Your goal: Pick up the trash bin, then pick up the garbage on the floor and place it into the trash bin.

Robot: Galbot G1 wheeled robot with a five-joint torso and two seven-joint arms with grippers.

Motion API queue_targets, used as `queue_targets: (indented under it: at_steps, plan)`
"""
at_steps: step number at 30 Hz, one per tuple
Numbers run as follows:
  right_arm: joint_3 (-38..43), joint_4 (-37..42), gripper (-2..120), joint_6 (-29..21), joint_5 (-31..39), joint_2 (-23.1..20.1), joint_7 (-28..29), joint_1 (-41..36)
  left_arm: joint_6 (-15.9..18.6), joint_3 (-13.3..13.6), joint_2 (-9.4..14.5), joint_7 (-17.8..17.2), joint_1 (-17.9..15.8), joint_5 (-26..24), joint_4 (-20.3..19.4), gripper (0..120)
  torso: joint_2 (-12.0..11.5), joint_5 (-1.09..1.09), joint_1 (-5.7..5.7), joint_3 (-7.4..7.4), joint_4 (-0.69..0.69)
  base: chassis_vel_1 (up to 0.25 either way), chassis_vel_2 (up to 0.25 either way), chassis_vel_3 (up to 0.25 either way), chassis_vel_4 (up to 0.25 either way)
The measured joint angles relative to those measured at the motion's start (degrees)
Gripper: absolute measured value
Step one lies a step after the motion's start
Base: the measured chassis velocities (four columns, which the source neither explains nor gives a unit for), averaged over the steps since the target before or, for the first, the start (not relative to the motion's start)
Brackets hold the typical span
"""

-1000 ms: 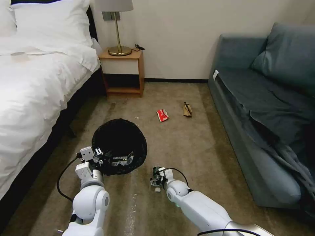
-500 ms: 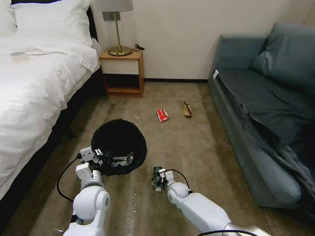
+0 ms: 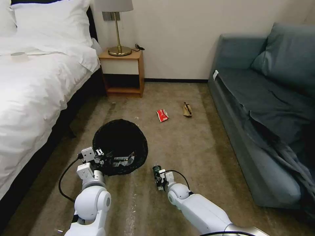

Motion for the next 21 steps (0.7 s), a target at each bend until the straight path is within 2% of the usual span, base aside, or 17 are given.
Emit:
queue_targets:
  at_steps: [14,16,19,21]
  plan:
    - [8.66,2.48,25,2.29,-1.66,0.07,0.54,2.02,-0.14,-0.52,0.80,0.24,-0.94,-1.36,0.66,5,0.00,-0.01,0.00,0.01,0.01,0.000,0.000,0.000,0.000]
    - [13.47,6.31,25,4.83,-4.85,-0.69,1.68,3.64,-0.22,-0.21,1.03,0.36,-1.52,-1.93,1.03,5,0.00,0.00,0.00,0.01,0.00,0.000,0.000,0.000,0.000]
    - [15.98,10.34,25,5.89,-6.53,-1.39,2.42,4.11,-0.27,-0.33,1.54,0.37,-2.09,-2.48,1.32,5,0.00,-0.01,0.00,0.01,-0.02,0.000,0.000,0.000,0.000]
    - [18.68,16.95,25,7.22,-8.91,-1.94,2.79,4.06,-0.27,-0.59,2.15,0.37,-2.72,-3.15,1.42,5,0.00,-0.01,0.00,0.00,-0.01,0.000,0.000,0.000,0.000]
